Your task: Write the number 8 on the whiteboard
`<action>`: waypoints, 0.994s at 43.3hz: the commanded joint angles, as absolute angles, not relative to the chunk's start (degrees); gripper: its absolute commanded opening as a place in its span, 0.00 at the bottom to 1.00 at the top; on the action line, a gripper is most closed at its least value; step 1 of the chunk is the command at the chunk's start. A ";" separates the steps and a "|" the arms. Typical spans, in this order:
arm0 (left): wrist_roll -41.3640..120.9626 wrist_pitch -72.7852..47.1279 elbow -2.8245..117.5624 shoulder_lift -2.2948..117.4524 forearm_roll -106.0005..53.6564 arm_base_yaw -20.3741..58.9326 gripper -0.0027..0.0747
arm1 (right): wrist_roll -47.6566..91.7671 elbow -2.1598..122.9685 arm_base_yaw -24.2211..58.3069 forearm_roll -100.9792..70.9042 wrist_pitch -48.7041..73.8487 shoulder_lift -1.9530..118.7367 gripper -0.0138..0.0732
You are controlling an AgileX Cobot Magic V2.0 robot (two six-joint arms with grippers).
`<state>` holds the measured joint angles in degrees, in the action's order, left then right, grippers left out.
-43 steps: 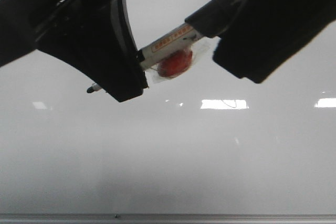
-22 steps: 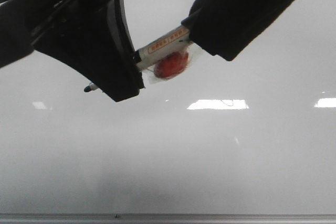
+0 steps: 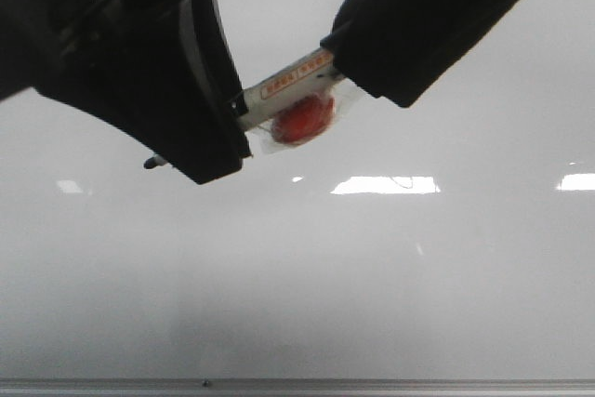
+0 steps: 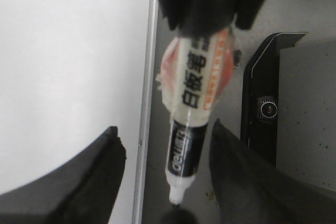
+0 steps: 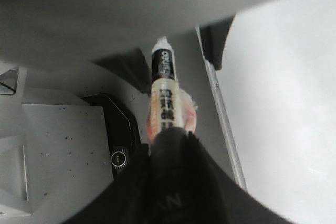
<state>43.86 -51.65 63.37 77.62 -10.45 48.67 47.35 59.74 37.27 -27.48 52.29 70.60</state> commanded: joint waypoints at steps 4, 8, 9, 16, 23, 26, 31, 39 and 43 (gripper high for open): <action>39.05 -49.41 65.22 71.09 -10.78 46.17 0.54 | 41.66 61.67 35.66 -21.34 52.42 66.14 0.07; 36.44 -49.51 64.85 68.27 -11.13 41.89 0.54 | 34.90 61.67 32.39 -15.69 54.55 63.03 0.07; 35.84 -49.61 64.59 67.64 -11.30 40.50 0.54 | 33.90 61.48 31.46 -14.85 54.66 62.23 0.07; 31.98 -47.97 61.01 61.76 -12.83 32.69 0.54 | 20.86 55.55 21.73 -15.15 46.07 54.69 0.07; 31.85 -47.47 59.05 59.46 -16.75 28.32 0.54 | 19.35 48.76 19.14 -17.30 33.15 51.99 0.07; 31.85 -47.34 58.97 59.57 -16.75 28.32 0.54 | 19.78 48.38 19.14 -17.30 29.74 52.73 0.07; 31.85 -46.98 58.92 59.57 -17.28 28.32 0.54 | 19.78 48.38 19.18 -17.35 24.01 54.34 0.07; 31.85 -46.70 58.92 59.57 -17.28 28.32 0.54 | 19.78 48.38 19.18 -17.35 15.53 58.17 0.07; 31.85 -46.70 58.92 59.57 -17.28 28.32 0.54 | 19.78 48.38 19.12 -17.30 12.80 60.50 0.05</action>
<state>32.46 -50.10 57.49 60.58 -15.67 28.36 19.91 46.98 19.54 -16.39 19.83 59.51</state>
